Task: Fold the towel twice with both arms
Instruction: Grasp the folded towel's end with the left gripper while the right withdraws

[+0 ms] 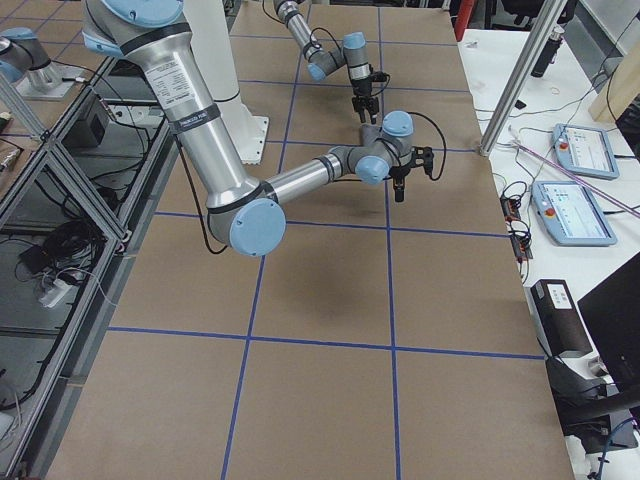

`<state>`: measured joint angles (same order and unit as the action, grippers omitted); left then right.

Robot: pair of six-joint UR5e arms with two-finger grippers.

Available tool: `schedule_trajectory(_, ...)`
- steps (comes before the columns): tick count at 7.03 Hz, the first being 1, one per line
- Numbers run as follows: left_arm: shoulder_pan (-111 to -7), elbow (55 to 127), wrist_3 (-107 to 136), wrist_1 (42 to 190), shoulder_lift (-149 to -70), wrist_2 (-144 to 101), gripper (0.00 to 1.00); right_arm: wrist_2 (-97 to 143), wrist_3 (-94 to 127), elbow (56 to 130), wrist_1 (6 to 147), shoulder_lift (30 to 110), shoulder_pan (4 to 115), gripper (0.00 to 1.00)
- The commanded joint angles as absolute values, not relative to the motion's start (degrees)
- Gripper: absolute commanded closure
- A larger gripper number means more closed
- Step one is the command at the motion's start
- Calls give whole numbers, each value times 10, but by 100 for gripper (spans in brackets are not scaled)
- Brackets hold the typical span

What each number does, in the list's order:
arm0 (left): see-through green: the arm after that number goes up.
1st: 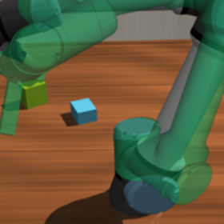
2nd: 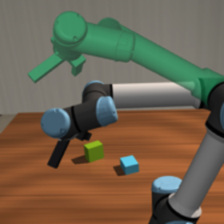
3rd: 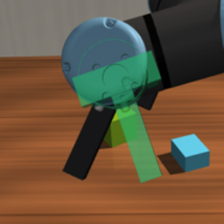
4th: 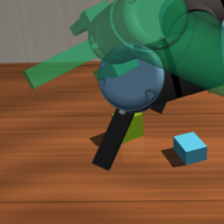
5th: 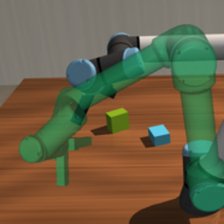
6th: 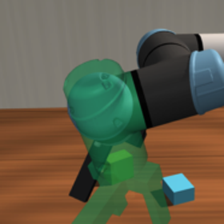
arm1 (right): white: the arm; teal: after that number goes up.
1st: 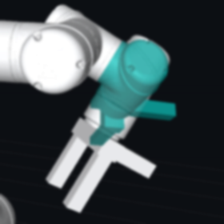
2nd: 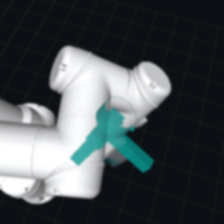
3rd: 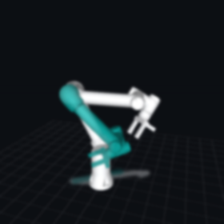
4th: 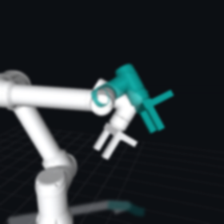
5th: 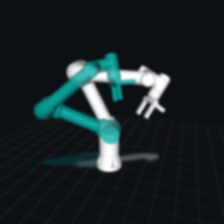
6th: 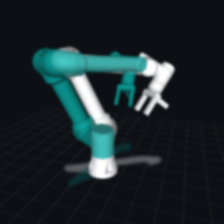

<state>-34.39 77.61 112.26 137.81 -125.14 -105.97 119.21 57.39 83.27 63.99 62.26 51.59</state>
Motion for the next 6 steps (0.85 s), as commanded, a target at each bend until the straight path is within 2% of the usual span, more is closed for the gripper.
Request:
schedule_trajectory(1, -339, 777, 1127, 1378, -1250, -1057, 35, 1192, 574, 832, 640, 622, 515, 1)
schedule_trajectory(4, -336, 777, 1126, 1378, -1246, -1057, 47, 1192, 574, 832, 640, 622, 515, 1)
schedule_trajectory(6, -336, 778, 1125, 1378, -1245, -1057, 58, 1192, 575, 832, 640, 621, 515, 1)
